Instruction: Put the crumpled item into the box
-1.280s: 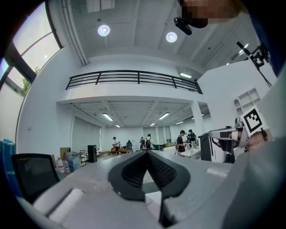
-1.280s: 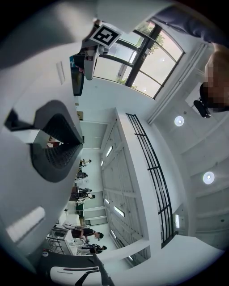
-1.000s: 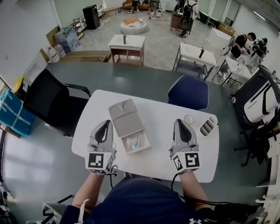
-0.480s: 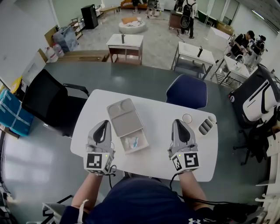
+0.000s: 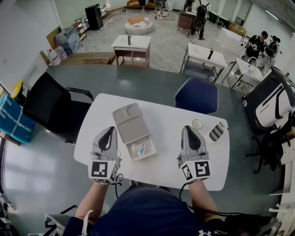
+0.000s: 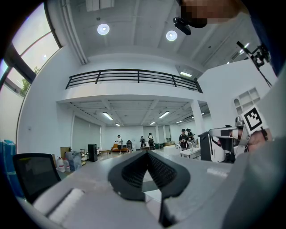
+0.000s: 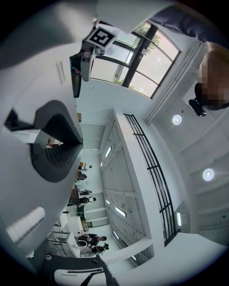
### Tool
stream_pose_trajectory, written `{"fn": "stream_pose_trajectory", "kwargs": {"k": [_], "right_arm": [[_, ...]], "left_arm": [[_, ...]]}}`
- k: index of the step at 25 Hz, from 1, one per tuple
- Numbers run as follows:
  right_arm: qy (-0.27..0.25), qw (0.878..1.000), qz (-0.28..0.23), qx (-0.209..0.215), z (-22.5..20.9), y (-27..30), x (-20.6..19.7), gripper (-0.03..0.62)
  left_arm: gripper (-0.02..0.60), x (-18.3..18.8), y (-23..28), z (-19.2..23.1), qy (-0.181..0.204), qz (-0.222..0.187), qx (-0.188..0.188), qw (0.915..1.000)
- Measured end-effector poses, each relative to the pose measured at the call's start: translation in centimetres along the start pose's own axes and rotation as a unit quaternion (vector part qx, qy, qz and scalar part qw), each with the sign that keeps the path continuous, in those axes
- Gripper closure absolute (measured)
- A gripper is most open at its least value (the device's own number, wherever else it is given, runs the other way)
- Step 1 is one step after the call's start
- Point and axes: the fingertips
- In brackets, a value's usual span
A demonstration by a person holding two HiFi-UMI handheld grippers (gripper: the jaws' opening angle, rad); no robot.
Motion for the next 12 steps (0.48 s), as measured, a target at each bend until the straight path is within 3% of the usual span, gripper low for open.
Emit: {"fn": "stream_pose_trajectory", "kwargs": {"k": [12], "right_arm": [[-0.001, 1.0, 0.007, 0.0, 0.33, -0.19, -0.32, 0.592]], "left_arm": [[0.58, -0.44, -0.53, 0.27, 0.001, 0.002, -0.003, 1.0]]}}
Point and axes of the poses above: the fingertips, and each gripper's own axes: y forward along the fingers, z to its left, x out of its top, and after that the axes turned 3 degrees about z, right-handed
